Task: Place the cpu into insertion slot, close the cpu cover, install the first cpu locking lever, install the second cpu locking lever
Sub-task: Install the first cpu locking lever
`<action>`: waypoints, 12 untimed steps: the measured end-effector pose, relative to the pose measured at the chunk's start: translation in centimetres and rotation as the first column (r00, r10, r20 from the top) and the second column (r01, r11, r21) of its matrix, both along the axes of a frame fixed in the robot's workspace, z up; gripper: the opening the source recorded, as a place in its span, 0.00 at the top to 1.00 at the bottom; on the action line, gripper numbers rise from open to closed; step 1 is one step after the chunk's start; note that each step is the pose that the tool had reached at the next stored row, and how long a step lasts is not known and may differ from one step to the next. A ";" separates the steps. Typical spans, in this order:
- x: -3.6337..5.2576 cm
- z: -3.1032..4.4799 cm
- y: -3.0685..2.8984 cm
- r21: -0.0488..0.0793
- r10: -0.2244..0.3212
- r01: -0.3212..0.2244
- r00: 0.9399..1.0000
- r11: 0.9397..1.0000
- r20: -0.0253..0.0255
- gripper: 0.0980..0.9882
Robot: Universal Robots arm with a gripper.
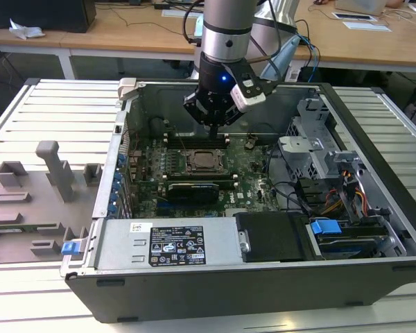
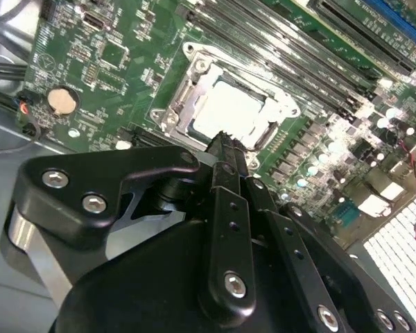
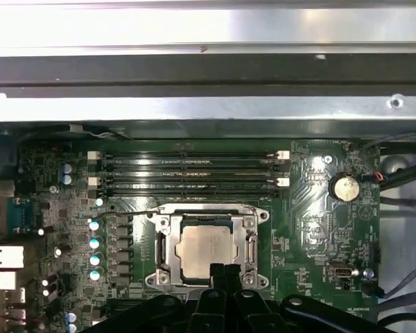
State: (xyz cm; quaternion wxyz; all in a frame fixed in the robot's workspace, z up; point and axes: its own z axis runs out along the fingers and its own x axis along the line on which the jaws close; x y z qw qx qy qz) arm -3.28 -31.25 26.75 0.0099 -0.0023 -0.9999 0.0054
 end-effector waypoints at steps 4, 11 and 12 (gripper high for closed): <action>-2.18 -0.01 0.00 0.000 0.000 0.000 1.000 1.000 0.001 0.99; -4.56 -0.02 0.00 0.000 0.000 0.000 1.000 1.000 0.004 0.99; -4.74 -0.02 0.00 0.000 0.000 0.000 1.000 1.000 0.004 0.99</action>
